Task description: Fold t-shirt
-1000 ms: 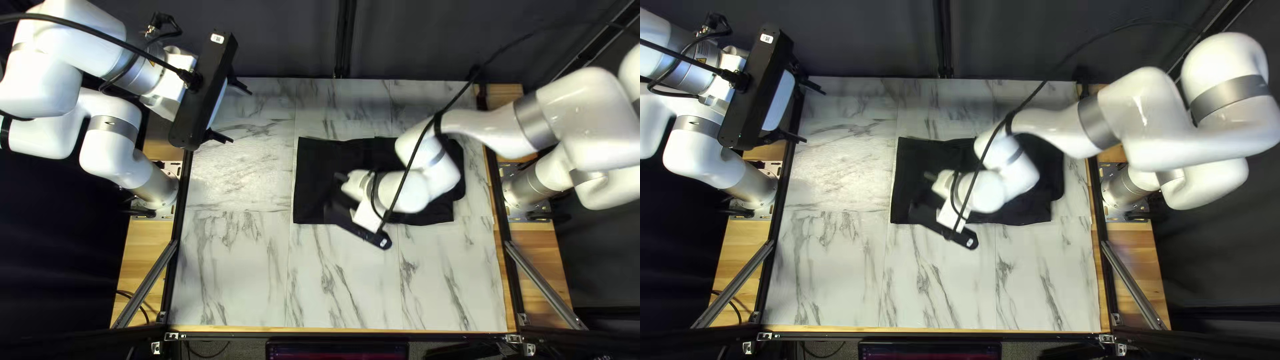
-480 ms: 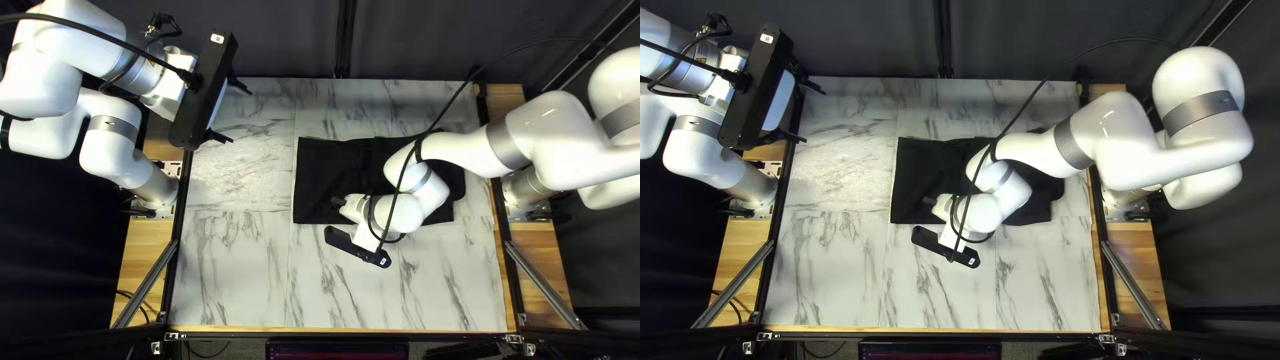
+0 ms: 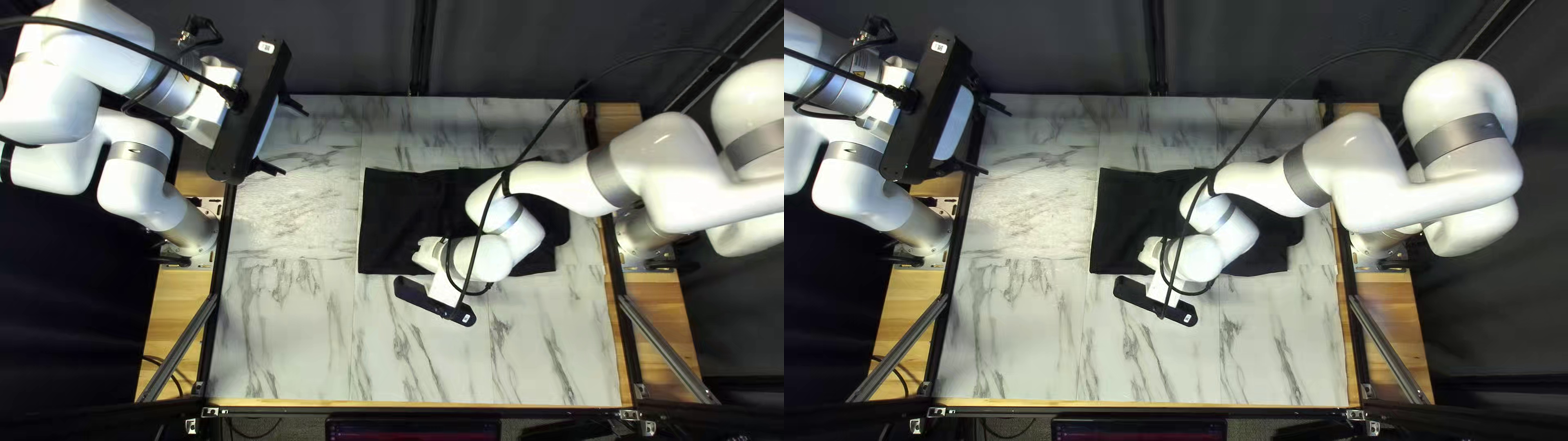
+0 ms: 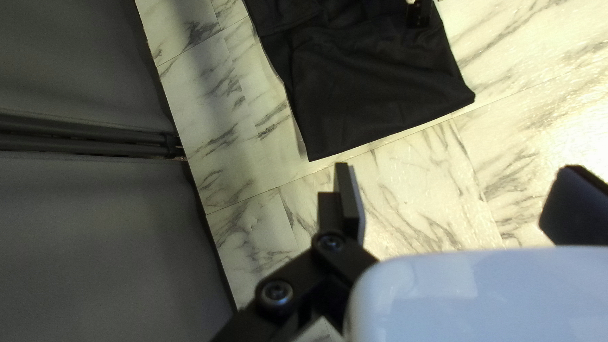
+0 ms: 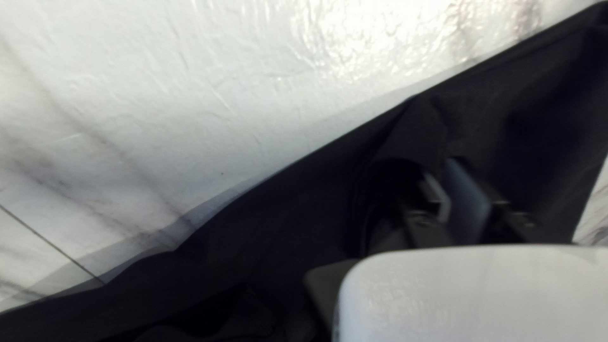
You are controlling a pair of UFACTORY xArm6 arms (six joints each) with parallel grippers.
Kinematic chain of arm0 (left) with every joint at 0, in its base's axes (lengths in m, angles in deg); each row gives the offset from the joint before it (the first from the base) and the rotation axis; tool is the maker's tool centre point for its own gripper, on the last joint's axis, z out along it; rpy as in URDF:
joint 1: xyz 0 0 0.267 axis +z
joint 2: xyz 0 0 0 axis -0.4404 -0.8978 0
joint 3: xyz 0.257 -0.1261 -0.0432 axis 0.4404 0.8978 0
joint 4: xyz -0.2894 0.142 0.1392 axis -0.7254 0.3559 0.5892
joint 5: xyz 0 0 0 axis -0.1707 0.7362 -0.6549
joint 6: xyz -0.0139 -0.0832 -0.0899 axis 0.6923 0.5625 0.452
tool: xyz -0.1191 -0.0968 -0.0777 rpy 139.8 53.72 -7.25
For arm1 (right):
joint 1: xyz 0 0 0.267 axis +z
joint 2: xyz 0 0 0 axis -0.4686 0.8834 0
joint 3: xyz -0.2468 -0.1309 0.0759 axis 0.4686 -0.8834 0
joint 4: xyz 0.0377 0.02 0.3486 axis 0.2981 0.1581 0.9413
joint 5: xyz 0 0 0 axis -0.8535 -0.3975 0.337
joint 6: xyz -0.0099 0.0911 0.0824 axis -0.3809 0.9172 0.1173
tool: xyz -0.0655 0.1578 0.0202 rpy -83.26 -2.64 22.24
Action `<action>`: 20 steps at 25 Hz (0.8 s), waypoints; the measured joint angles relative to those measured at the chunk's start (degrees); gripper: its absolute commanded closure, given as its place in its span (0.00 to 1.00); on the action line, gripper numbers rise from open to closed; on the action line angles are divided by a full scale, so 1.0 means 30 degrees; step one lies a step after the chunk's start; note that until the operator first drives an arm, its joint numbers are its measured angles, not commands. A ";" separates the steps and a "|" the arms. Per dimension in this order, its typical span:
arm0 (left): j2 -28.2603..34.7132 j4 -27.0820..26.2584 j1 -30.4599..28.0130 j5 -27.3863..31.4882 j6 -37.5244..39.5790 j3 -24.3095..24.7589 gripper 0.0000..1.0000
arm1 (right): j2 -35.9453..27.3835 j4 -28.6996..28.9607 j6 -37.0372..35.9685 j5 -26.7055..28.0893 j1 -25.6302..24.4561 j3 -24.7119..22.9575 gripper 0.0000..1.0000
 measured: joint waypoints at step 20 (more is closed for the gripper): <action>0.0000 0.0000 0.0000 0.0000 0.0000 0.0000 0.00 | -0.1890 0.1464 0.0424 0.1919 0.1210 -0.1699 1.00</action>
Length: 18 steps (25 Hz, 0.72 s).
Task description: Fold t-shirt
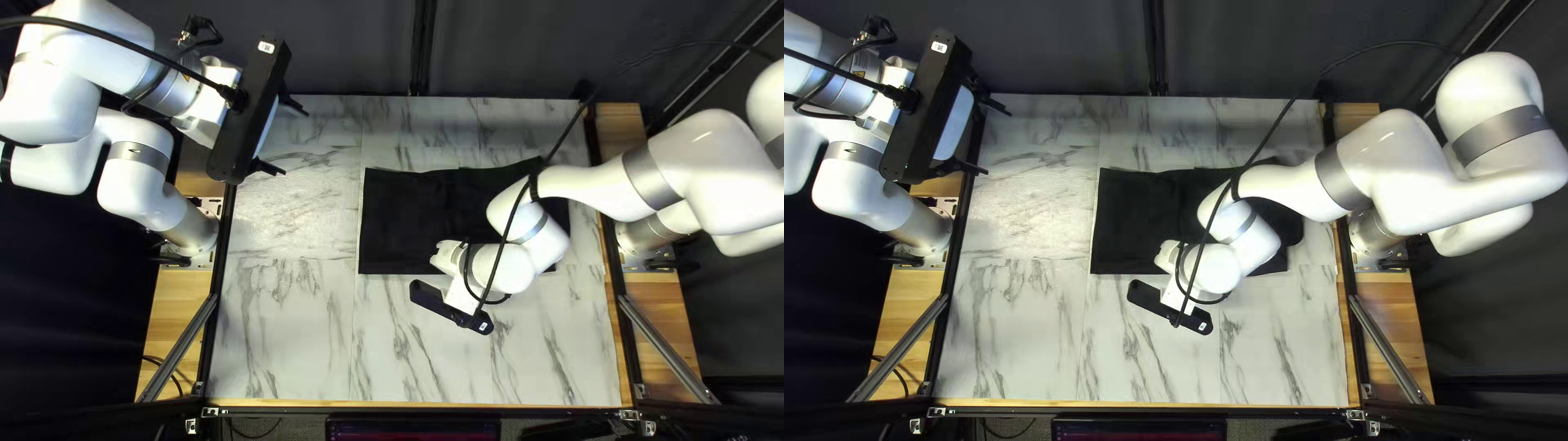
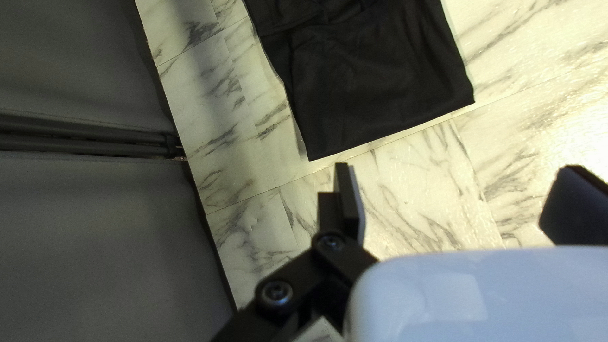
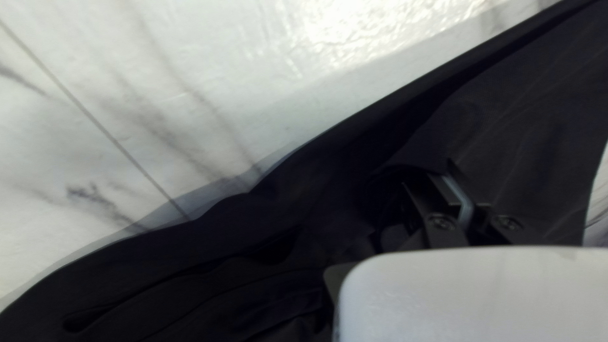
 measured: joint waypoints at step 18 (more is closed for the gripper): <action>0.0000 0.0000 0.0000 0.0000 0.0000 0.0000 0.00 | 0.0121 0.0964 -0.0423 0.0332 0.0397 -0.0135 0.00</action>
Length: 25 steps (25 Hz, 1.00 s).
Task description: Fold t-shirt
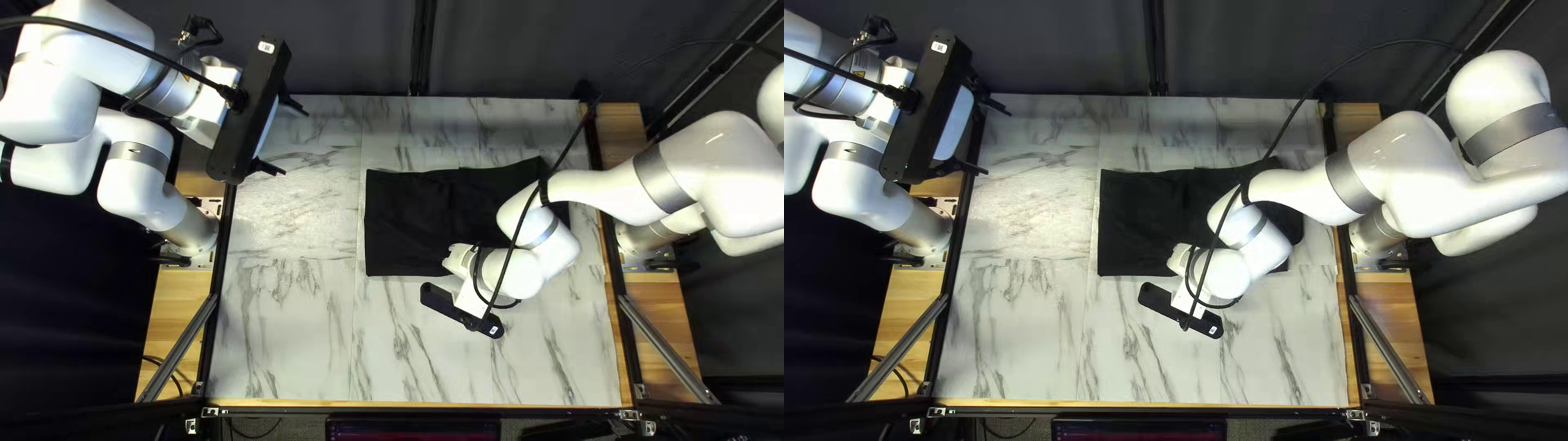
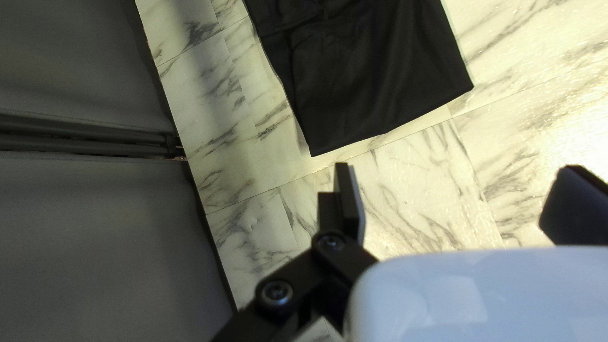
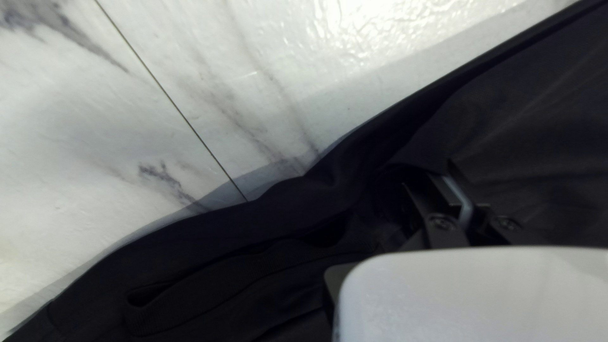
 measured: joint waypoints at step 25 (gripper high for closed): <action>0.0000 0.0000 0.0000 0.0000 0.0000 0.0000 0.00 | -0.4614 -0.0432 -0.6532 -0.2441 -0.7379 -0.3012 0.00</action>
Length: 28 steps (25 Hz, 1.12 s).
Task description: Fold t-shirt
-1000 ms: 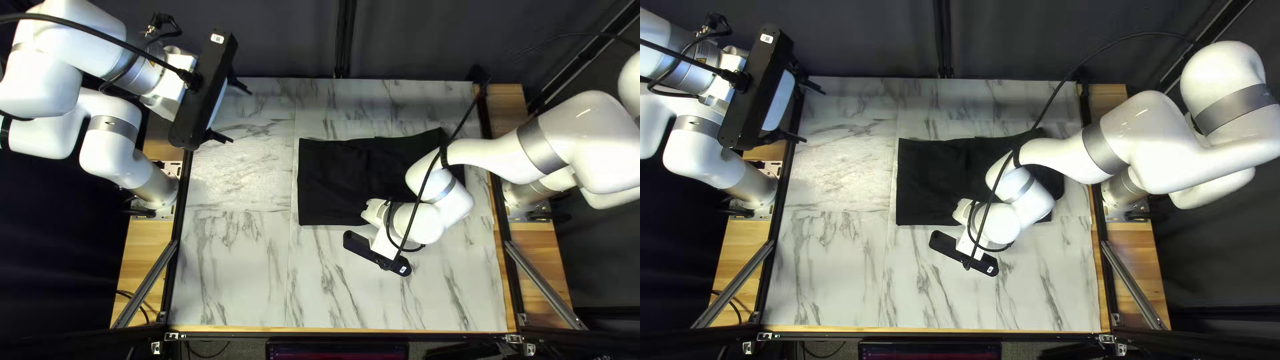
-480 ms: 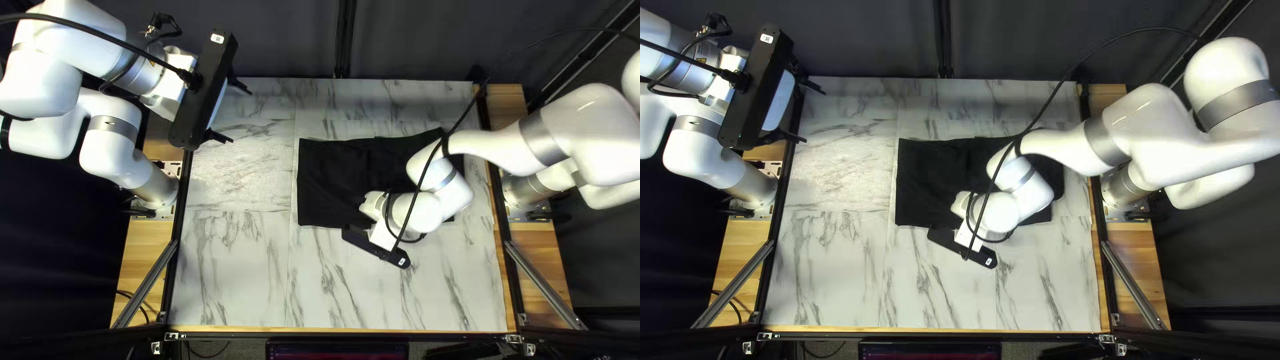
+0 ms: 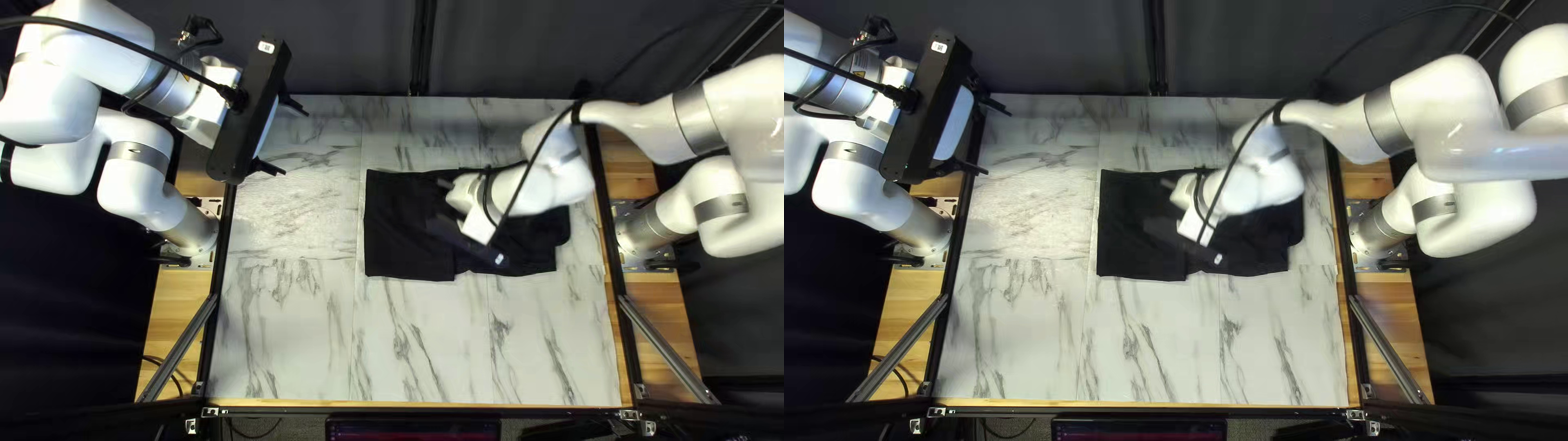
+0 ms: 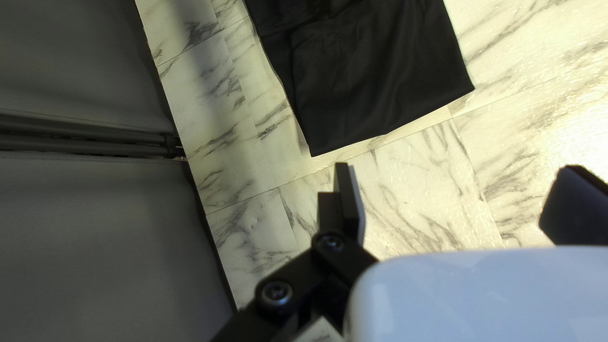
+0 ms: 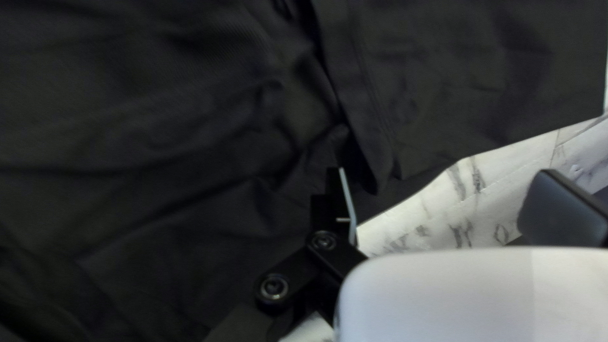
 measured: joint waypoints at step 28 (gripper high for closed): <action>0.0000 0.0000 0.0000 0.0000 0.0000 0.0000 0.00 | 0.4628 -0.1490 -0.5865 -0.3565 -0.3343 0.1345 0.54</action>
